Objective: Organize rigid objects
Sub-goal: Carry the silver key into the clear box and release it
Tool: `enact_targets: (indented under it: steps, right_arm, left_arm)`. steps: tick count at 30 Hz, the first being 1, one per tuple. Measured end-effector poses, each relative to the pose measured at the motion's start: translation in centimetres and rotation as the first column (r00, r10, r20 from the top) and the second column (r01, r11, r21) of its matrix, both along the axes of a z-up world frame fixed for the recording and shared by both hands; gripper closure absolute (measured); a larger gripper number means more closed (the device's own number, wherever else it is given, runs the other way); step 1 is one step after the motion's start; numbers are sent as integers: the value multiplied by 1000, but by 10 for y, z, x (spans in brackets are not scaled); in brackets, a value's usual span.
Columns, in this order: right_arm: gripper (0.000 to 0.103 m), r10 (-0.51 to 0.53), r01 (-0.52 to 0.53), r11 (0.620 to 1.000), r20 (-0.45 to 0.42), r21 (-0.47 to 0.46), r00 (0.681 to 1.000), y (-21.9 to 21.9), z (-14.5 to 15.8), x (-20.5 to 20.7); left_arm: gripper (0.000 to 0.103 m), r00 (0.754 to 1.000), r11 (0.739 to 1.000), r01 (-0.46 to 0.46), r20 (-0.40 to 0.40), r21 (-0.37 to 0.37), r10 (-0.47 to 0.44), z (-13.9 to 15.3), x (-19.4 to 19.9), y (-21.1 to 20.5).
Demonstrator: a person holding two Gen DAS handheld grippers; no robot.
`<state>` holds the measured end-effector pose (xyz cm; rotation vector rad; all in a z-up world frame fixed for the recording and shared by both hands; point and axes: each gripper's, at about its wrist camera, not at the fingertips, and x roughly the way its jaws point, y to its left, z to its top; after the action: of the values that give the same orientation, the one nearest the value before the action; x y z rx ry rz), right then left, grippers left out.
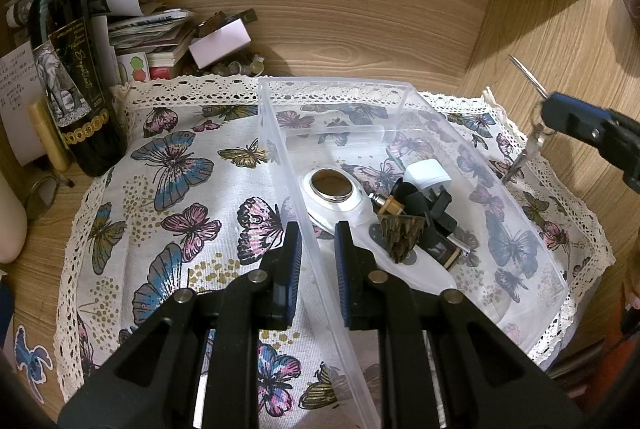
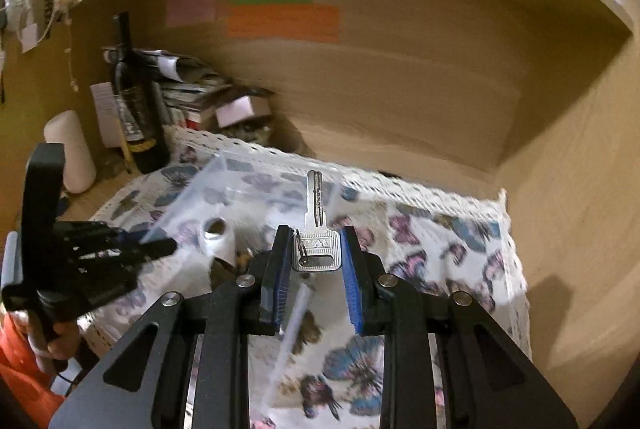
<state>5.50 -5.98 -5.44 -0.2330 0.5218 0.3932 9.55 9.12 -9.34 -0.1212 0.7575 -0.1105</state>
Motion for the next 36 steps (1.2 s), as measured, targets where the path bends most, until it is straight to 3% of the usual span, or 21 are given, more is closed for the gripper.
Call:
enact_targets:
  steps: [11, 23, 31, 36]
  right_arm:
    - [81, 82, -84, 996, -56, -40, 995, 36, -11, 23]
    - [81, 59, -87, 989, -216, -123, 975, 48, -43, 63]
    - [81, 54, -94, 985, -259, -147, 965, 48, -54, 68]
    - [63, 61, -92, 987, -223, -131, 973, 46, -47, 59]
  left_arm:
    - [87, 1000, 1000, 5, 2, -5, -5, 0, 0, 0]
    - [87, 1000, 1000, 13, 5, -11, -13, 0, -1, 1]
    - [87, 1000, 1000, 13, 3, -8, -13, 0, -1, 1]
    - [87, 1000, 1000, 12, -2, 4, -12, 0, 0, -1]
